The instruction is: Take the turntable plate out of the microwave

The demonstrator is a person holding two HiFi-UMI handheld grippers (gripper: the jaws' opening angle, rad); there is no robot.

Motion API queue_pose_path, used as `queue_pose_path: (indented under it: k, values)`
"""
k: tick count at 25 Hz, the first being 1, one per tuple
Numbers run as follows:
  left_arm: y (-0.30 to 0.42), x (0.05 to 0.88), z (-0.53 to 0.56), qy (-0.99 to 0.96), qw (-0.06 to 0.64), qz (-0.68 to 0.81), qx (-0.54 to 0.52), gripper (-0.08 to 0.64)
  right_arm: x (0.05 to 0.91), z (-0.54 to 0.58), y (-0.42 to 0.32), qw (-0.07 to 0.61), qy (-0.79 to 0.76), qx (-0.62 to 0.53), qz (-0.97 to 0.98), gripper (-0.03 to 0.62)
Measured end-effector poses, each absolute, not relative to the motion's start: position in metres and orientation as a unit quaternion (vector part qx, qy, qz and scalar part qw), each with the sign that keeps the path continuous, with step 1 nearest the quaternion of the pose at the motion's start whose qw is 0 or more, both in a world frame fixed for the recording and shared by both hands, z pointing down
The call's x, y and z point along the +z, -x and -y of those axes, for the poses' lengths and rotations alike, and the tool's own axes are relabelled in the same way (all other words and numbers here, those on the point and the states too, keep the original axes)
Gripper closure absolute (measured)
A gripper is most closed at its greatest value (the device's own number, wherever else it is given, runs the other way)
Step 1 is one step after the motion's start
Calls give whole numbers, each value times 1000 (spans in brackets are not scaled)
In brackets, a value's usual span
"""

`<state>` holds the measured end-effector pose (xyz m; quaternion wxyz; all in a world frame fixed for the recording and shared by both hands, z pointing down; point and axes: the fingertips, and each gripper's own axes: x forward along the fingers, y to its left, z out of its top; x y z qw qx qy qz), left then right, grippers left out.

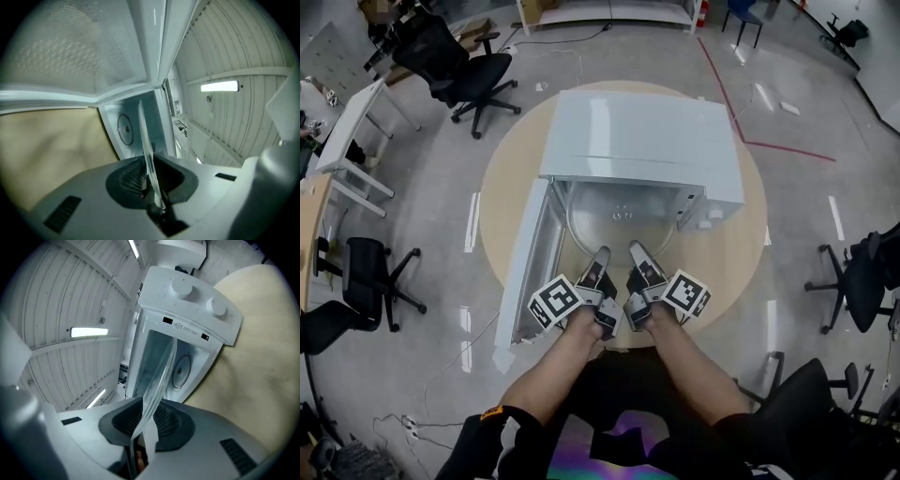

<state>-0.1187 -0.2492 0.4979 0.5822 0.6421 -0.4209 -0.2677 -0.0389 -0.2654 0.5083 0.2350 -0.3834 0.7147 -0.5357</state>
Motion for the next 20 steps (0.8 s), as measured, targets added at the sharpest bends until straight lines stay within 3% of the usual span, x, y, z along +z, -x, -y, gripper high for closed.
queue_pose_path:
  k: [20]
  values:
    - [95, 533, 130, -611, 607, 434, -263, 479, 542, 147, 16, 198, 381, -561, -708, 511]
